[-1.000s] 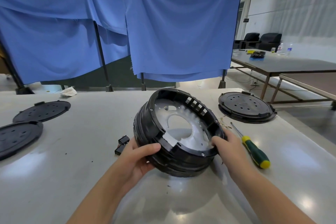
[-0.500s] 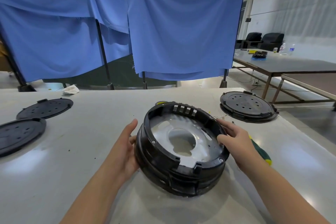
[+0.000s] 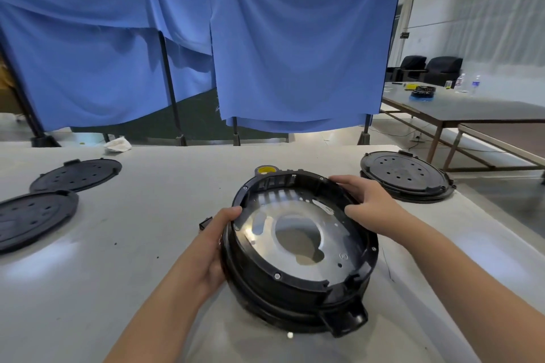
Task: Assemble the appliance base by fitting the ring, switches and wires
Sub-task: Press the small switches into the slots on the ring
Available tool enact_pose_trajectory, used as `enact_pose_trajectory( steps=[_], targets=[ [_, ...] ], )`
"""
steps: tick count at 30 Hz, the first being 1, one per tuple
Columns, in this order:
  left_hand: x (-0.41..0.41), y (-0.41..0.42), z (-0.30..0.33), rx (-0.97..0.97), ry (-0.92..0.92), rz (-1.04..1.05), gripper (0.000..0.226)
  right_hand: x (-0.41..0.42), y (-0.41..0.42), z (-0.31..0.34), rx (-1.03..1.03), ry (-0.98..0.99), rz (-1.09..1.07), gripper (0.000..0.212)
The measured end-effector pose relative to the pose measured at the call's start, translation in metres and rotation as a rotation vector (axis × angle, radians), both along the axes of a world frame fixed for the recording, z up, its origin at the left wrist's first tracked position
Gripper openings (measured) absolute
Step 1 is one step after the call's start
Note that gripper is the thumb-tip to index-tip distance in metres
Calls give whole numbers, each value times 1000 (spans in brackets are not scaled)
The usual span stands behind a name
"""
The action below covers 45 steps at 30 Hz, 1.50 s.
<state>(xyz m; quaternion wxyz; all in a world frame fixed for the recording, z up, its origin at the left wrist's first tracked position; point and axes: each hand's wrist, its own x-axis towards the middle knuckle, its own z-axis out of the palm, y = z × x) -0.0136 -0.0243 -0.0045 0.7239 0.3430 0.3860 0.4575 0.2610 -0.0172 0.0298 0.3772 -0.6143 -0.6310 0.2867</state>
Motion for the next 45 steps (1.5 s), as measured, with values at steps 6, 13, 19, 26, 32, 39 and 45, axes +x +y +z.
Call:
enact_pose_trajectory(
  steps=[6,13,19,26,32,39,45],
  targets=[
    [9,0,-6,59,16,181,70,-33,-14,2,156,-291,-85,48],
    [24,-9,-13,225,56,241,47,-91,-21,16,-247,433,72,18],
    [35,-29,-5,384,316,297,74,-111,3,61,-135,456,-6,50],
    [51,-40,-5,327,322,53,78,-122,6,71,-51,45,-61,10],
    [33,-27,10,145,83,-80,85,-117,-11,72,0,-167,131,21],
    [-2,-10,17,162,-140,12,82,-105,-46,67,-6,-688,374,19],
    [1,-7,15,277,-92,8,39,-104,-61,52,-1,-955,509,24]
  ],
)
